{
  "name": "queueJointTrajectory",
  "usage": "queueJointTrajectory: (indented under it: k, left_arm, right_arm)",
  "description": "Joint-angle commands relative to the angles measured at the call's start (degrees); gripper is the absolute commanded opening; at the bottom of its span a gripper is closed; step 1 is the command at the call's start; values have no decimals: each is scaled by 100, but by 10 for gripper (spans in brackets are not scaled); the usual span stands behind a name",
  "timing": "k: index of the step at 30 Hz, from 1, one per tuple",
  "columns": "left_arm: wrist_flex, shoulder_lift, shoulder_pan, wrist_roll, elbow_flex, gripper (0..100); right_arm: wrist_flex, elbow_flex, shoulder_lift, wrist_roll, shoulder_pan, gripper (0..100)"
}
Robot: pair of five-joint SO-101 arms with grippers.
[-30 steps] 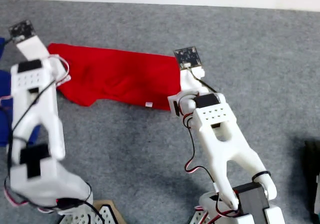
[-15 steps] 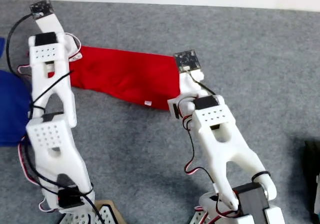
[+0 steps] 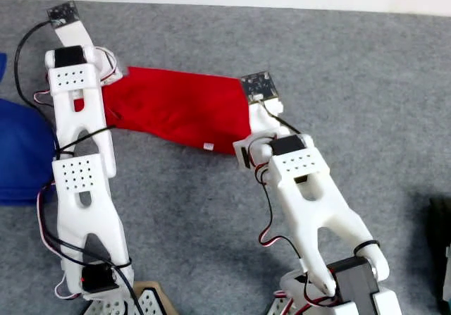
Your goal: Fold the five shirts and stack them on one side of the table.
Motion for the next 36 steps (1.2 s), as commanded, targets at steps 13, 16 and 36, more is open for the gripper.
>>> queueJointTrajectory:
  k: [13,16,36]
  left_arm:
    - [1240,-66,-330,519,-1842,411]
    - [1952,-101,-505,677,-2000,303]
    - [1969,-2589,-576,-70,1701,5]
  right_arm:
    - [-84,-22,-198,79,-127,9]
    - [-84,-22,-198,79,-127,9]
    - [-84,-22,-198,79,-127,9]
